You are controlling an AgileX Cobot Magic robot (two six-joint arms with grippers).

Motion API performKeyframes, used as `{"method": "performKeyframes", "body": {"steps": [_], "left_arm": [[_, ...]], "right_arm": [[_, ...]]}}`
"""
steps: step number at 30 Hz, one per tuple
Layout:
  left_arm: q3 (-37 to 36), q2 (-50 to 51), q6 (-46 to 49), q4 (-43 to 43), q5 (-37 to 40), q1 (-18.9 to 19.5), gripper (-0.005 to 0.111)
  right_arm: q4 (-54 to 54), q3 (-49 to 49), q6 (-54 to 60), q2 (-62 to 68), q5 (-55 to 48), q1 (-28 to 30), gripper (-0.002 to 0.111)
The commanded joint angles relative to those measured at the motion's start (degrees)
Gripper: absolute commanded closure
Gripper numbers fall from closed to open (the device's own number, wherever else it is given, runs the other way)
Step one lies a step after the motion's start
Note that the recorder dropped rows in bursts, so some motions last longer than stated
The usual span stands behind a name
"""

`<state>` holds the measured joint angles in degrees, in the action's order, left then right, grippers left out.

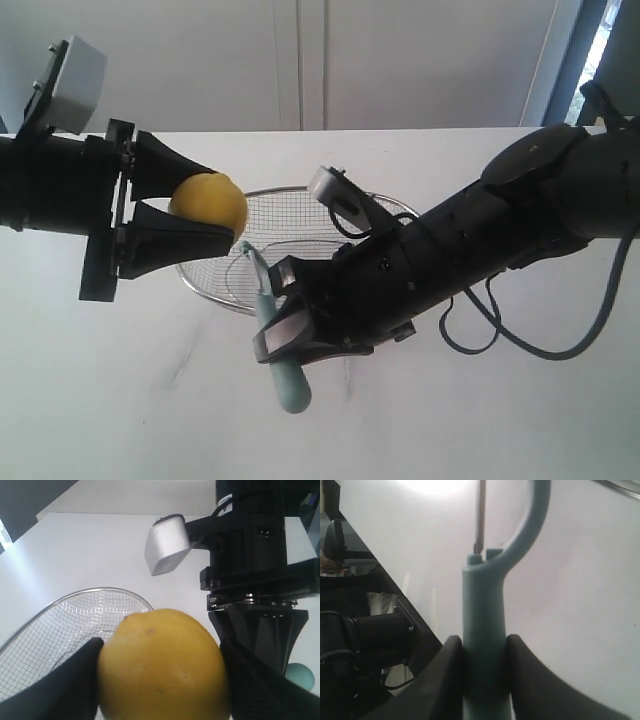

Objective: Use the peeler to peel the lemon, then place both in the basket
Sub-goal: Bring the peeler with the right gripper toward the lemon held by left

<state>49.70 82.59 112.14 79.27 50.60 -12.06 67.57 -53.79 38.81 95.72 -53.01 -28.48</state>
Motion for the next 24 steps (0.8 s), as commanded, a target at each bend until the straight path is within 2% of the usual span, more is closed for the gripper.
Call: {"method": "performKeyframes", "body": {"steps": [1, 4, 8, 13, 18, 24], "left_arm": [[-0.09, 1.77, 4.13, 2.60, 1.22, -0.66, 0.107], [-0.09, 2.02, 1.47, 4.67, 0.64, -0.66, 0.107], [-0.09, 2.02, -0.26, 3.22, -1.50, -0.78, 0.107], [-0.09, 2.02, -1.95, 2.06, -4.32, -4.22, 0.107], [-0.09, 2.02, -14.72, -0.95, -14.89, -7.55, 0.107], [-0.09, 0.25, -12.86, -3.32, -15.50, -7.67, 0.107]], "right_arm": [[1.18, -0.38, 1.01, -0.01, -0.59, -0.03, 0.108], [1.21, -0.38, 1.01, -0.01, -0.38, -0.03, 0.108], [1.31, -0.38, 1.01, -0.01, 0.00, -0.03, 0.108], [1.59, -0.38, 1.01, -0.01, 0.39, -0.03, 0.108], [1.59, -0.38, 1.01, -0.01, 0.39, -0.03, 0.108], [1.59, -0.38, 1.01, -0.01, 0.39, -0.03, 0.108]]}}
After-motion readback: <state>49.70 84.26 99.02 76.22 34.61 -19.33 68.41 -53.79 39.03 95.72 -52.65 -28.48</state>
